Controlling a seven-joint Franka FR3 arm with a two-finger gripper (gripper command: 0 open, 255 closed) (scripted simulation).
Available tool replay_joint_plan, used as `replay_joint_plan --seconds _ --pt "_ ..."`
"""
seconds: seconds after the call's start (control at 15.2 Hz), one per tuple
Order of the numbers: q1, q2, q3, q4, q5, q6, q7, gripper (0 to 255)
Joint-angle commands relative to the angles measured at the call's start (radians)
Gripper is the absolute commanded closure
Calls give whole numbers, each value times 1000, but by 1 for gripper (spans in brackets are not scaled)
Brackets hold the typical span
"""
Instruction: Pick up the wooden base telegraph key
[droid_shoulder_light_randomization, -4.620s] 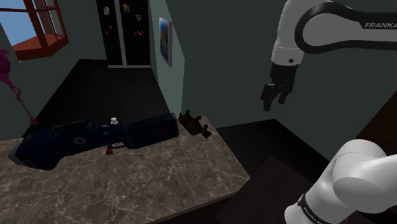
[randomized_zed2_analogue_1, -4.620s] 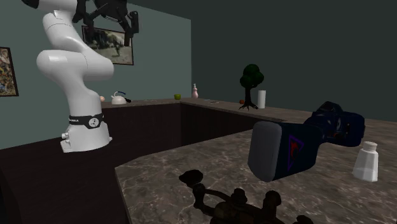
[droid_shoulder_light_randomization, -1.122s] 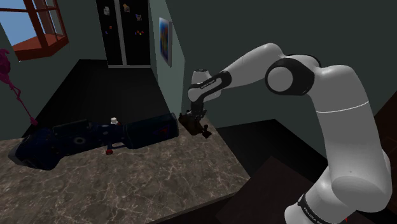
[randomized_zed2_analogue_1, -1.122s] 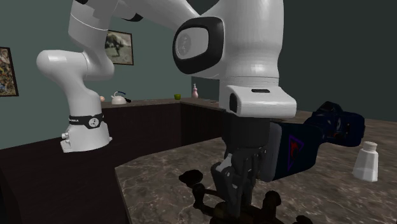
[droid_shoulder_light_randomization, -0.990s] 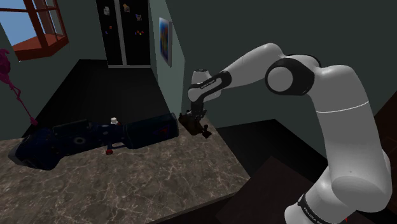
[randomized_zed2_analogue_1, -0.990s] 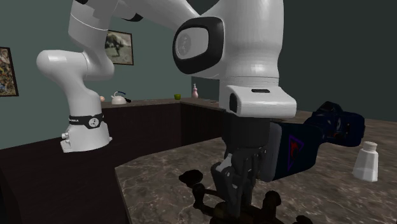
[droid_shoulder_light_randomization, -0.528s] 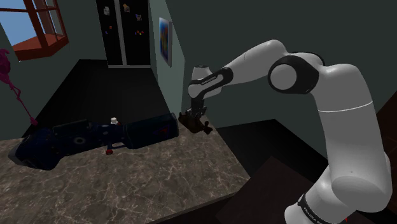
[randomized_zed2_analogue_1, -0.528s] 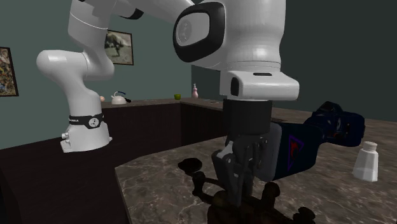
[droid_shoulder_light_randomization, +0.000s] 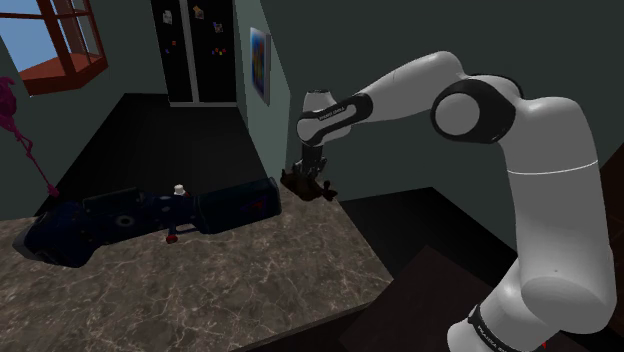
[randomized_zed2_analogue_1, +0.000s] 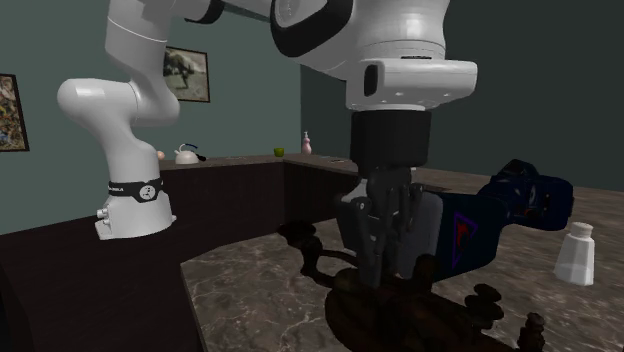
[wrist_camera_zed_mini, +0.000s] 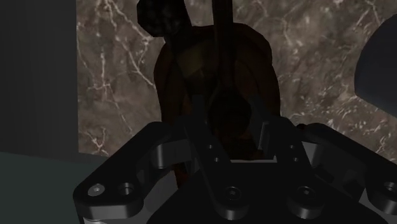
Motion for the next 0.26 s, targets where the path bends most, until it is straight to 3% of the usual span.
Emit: replay_joint_plan --seconds 0.0,0.2 --pt "1 -17 0 3 -1 -18 0 255" --pt "1 -24 -1 7 -1 -30 0 255"
